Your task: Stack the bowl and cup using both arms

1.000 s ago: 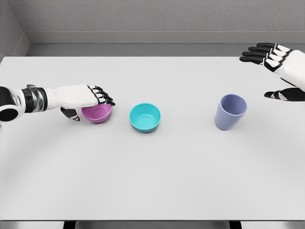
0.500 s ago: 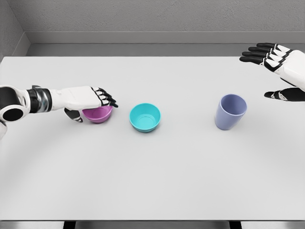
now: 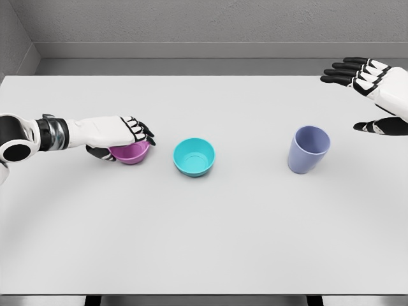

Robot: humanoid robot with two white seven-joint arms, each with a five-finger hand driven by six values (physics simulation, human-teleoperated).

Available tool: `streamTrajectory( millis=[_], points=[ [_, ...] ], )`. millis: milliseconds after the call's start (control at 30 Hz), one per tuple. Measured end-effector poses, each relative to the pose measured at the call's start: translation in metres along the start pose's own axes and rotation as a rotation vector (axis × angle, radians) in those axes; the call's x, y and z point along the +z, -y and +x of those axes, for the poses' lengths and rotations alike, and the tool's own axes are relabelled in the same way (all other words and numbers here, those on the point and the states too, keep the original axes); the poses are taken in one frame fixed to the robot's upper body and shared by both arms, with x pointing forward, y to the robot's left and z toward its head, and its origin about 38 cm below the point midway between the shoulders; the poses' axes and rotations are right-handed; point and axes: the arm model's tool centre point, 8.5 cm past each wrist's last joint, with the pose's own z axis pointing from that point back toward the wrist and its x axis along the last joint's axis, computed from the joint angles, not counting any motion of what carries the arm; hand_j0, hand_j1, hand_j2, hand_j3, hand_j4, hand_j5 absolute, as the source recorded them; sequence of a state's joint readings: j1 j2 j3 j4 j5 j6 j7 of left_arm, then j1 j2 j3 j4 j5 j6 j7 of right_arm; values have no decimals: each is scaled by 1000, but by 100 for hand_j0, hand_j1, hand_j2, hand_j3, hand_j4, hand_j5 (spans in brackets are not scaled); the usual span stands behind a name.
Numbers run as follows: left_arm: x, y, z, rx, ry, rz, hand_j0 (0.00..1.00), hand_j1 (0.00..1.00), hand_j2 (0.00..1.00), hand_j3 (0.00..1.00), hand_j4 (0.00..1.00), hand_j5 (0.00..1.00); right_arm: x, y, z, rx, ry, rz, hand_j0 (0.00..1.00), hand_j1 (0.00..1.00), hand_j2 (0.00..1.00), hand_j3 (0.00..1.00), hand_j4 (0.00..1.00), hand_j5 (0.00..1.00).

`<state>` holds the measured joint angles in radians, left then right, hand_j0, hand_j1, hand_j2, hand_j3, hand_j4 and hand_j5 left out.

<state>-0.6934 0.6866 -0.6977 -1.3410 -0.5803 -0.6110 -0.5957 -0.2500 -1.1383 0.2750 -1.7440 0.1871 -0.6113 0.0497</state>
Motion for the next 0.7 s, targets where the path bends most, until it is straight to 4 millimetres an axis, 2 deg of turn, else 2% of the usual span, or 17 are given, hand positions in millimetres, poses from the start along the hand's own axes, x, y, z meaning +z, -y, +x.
streamTrajectory(
  millis=[133,367,567,700],
  points=[
    [1,-2,-1,1,0,8,45,45,45,45,45,45,0,0,0,0,0,0,100,100,100,100,100,100],
    [0,-25,4,45,45,107,45,45,45,45,45,45,0,0,0,0,0,0,100,100,100,100,100,100],
    [-24,-65,34,14,141,218,45,45,45,45,45,45,0,0,0,0,0,0,100,100,100,100,100,100],
    [-39,-83,56,-19,199,254,46,46,46,46,46,46,0,0,0,0,0,0,100,100,100,100,100,100]
  ],
)
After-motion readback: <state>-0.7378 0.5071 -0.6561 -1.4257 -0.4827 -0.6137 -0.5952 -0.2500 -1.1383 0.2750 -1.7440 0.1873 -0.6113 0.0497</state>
